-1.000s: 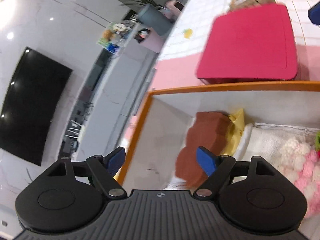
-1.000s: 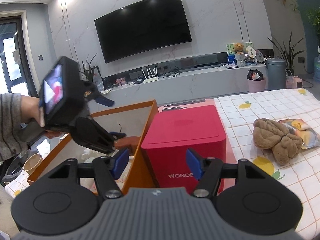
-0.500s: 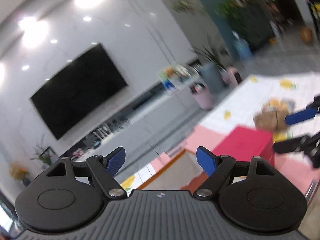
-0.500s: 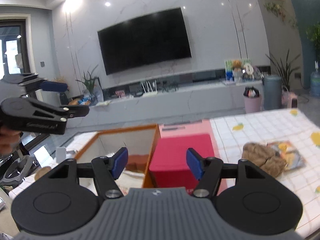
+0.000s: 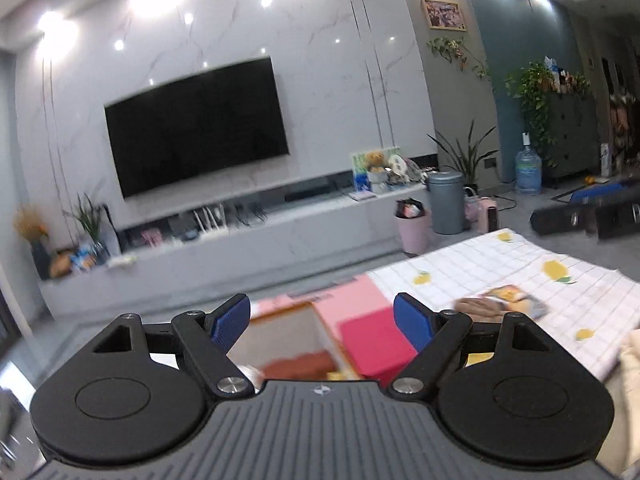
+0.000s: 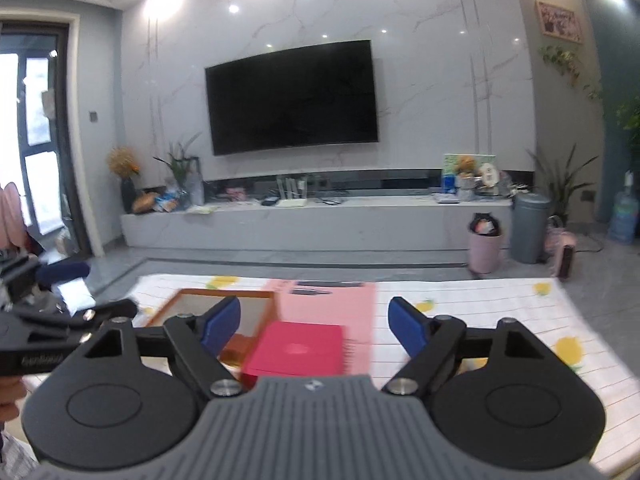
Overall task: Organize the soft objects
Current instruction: 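Move both tools back toward the brown towel and snack bag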
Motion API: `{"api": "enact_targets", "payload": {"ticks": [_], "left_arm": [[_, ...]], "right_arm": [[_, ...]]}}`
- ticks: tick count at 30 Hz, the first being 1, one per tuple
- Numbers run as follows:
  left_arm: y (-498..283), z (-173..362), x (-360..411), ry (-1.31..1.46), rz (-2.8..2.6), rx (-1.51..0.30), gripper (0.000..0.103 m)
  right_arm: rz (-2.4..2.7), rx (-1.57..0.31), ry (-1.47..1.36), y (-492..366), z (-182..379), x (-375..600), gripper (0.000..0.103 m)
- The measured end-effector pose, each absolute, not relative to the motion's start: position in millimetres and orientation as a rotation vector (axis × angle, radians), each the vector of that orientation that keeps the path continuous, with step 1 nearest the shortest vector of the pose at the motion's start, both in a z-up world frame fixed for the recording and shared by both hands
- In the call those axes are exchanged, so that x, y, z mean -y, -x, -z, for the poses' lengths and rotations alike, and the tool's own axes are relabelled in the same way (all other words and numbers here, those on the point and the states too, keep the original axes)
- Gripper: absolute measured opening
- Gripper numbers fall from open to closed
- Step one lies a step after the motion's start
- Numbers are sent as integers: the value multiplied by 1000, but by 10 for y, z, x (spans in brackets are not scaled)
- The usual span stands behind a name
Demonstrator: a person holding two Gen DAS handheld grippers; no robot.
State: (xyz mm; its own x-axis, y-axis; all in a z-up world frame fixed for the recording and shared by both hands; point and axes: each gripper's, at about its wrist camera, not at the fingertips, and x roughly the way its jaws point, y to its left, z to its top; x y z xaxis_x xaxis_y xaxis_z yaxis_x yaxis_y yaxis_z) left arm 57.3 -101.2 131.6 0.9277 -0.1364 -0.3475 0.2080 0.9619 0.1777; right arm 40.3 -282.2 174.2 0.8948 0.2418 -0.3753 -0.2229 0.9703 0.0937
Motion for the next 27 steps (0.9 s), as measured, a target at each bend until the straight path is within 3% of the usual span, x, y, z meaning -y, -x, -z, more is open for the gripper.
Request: {"api": "enact_targets", "payload": {"ticks": [8,20,27], "left_arm": [[-736,-858,1406,-122,268,-417,95],[-1071,-32,2478,-189,374,-480,95],[-1523,174,2999,-146,314,-512,95]], "right_arm": [[-46,-500,38,-723,-1414,3617,80],[176,-619,-238,-1091,-239,4720,80],[281,-646,-384,-1175,-28,5038,80]]}}
